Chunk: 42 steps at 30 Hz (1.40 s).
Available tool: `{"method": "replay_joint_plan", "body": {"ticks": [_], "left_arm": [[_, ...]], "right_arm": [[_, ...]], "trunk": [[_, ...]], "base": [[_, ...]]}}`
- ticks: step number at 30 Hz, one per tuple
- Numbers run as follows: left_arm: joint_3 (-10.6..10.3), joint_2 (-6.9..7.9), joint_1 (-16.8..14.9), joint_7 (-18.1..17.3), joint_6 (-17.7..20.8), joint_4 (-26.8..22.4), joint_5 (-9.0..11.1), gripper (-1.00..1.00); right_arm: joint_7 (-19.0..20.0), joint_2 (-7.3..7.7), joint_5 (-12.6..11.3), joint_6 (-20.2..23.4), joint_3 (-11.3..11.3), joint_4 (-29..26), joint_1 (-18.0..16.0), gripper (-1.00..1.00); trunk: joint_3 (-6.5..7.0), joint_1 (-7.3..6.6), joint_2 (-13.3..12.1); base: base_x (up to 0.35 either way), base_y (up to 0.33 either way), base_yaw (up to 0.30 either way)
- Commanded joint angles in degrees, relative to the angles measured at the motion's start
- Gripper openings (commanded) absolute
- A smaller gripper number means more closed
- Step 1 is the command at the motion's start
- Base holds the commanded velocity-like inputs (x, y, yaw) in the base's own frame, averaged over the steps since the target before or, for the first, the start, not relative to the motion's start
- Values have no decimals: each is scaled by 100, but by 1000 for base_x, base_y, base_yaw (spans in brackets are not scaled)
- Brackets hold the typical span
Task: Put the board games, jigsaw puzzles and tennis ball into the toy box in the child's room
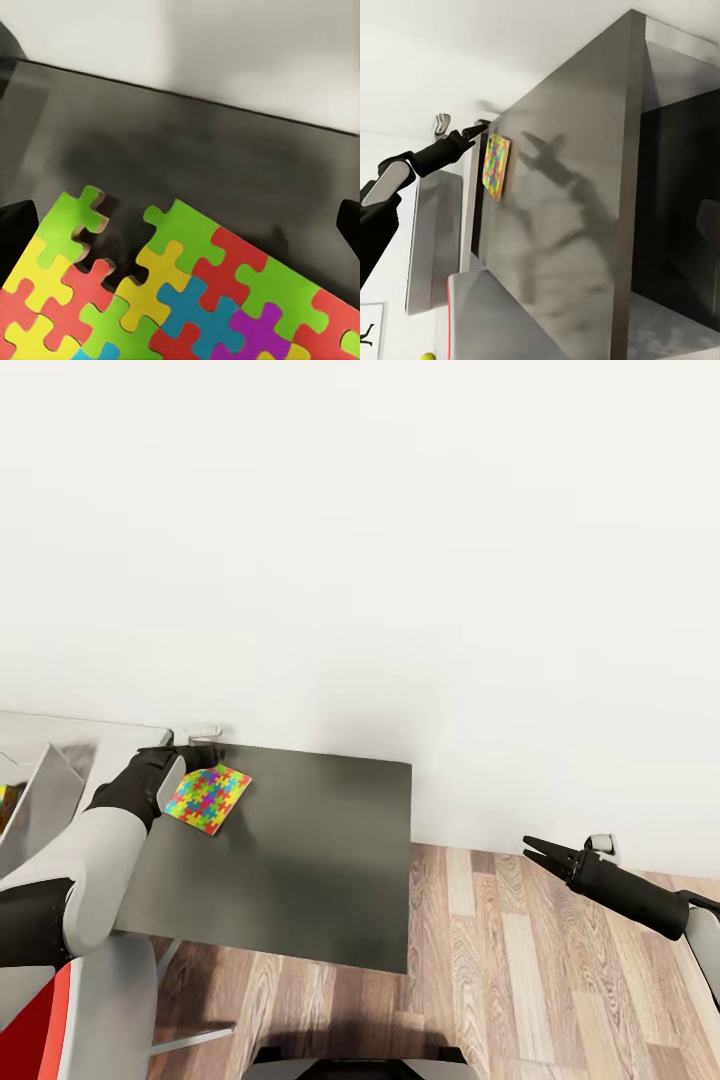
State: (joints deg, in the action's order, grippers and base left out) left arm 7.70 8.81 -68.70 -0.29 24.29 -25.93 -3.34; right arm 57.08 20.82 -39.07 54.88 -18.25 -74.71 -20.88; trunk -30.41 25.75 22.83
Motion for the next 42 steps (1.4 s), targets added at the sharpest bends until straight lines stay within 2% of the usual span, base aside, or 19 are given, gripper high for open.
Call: {"method": "replay_joint_plan", "body": {"ticks": [1, 4, 8, 11, 17, 28, 36, 42], "left_arm": [[27, -2, -3, -19, 29, -8, -31, 100], [29, 22, -3, -54, 25, -8, -31, 100], [30, 157, -3, -83, 24, -5, 6, 100], [32, 203, -3, -100, 23, -2, 25, 100], [52, 296, -2, -498, 13, 0, 42, 100], [75, 319, 6, -692, 10, 9, 44, 100], [317, 328, 6, -708, 24, 16, 44, 100], [593, 331, 6, -714, 42, 18, 40, 100]], "right_arm": [[19, 1, 5, 23, -4, 0, -4, 100], [16, 1, 5, 23, -4, 0, -4, 100], [19, 1, 5, 23, -4, 0, -4, 100], [17, 1, 5, 23, -4, 0, -4, 100], [21, 1, 5, 23, -4, 0, -4, 100], [20, 1, 5, 23, -4, 0, -4, 100], [22, 1, 5, 23, -4, 0, -4, 100], [22, 1, 5, 23, -4, 0, -4, 100]], "trunk": [[-8, 3, 9], [-8, 3, 9], [-8, 3, 9], [-8, 3, 9], [-8, 3, 9], [-8, 3, 9], [-8, 3, 9], [-8, 3, 9]], "base": [[0, 0, 0], [0, 41, 0], [0, 162, 0], [0, 90, 0], [0, 19, 0], [0, 1, 0], [0, 0, 0], [0, 0, 0]]}}
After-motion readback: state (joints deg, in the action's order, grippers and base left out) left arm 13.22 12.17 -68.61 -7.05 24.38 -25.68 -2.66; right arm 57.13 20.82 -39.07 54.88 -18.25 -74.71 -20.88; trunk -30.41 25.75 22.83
